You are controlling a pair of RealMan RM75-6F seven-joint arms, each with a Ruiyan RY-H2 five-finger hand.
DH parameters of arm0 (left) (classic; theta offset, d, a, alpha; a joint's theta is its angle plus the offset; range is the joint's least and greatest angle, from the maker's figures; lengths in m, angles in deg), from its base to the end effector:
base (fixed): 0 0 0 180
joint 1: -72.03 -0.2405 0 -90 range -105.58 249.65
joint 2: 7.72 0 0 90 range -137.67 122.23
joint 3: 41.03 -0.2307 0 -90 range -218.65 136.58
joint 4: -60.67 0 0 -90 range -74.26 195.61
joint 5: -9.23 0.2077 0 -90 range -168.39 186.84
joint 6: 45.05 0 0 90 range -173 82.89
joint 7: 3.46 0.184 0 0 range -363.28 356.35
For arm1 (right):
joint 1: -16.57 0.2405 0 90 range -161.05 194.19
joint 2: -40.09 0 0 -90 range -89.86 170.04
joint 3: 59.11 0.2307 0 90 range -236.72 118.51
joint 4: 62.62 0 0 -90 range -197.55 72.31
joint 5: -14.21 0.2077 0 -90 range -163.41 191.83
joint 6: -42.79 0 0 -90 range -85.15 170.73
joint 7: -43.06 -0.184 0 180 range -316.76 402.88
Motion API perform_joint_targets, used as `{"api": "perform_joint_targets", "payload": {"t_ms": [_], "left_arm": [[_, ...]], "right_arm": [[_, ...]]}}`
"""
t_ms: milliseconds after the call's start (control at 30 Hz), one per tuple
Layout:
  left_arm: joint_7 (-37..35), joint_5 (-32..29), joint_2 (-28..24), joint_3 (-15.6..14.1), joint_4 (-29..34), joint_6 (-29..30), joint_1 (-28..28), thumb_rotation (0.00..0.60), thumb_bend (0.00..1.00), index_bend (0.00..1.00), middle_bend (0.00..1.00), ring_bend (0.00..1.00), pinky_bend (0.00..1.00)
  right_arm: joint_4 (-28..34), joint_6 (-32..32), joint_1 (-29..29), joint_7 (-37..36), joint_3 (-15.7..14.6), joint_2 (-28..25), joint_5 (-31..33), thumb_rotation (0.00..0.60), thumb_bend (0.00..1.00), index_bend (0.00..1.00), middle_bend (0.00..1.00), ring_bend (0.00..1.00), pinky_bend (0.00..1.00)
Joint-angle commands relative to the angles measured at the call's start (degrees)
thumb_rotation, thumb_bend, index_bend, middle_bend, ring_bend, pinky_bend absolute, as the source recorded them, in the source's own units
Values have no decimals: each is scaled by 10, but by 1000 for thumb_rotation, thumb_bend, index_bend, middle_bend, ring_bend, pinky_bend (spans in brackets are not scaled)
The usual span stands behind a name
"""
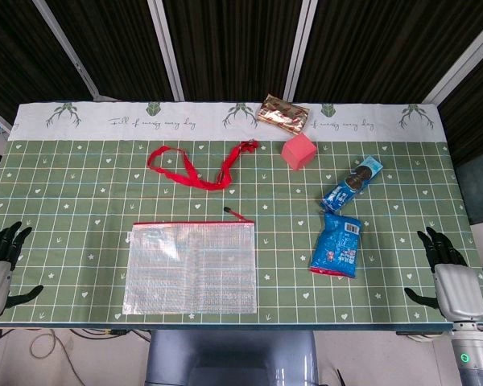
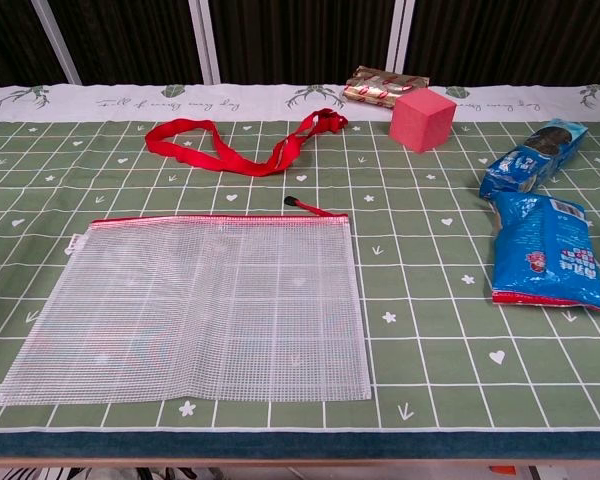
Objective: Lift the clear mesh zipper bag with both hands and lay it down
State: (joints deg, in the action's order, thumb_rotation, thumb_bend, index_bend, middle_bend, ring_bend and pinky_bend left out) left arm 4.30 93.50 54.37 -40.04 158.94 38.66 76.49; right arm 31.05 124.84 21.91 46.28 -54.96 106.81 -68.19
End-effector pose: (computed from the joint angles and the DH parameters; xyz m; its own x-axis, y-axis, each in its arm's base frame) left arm -0.2808 0.2084 0.1428 0.4550 0.0692 0.8878 0.8894 0.0149 -0.4570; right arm -0.2878 -0.2249 0.1327 0.3753 -0.0376 0.9261 -0.9256 0.0375 0.3766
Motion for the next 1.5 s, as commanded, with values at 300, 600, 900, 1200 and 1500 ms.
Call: {"api": "perform_joint_targets", "payload": {"t_ms": [300,600,900,1200,1500], "left_arm": [[-4,2,-1,0,-2,2,-1,600,52,0,0,0,0],[8,-3,-1,4,16,-9,7,600,52,0,0,0,0],[105,-51,2,71,109,-87,95,600,95,57,0,0,0],[260,-219,90,170,100,-201,255,600,164,189,26,0,0],[387,-380,214,215,-5,-248,406,600,193,311,62,0,0]], "right_arm": [[1,2,0,-2,-1,0,-4,600,140,0,0,0,203],[0,3,-1,0,2,5,1,600,140,0,0,0,203],[-3,-3,2,-3,4,8,6,600,140,0,0,0,203],[-2,-10,3,-7,9,10,21,600,140,0,0,0,203],[4,-19,4,-9,11,10,34,600,141,0,0,0,203]]}}
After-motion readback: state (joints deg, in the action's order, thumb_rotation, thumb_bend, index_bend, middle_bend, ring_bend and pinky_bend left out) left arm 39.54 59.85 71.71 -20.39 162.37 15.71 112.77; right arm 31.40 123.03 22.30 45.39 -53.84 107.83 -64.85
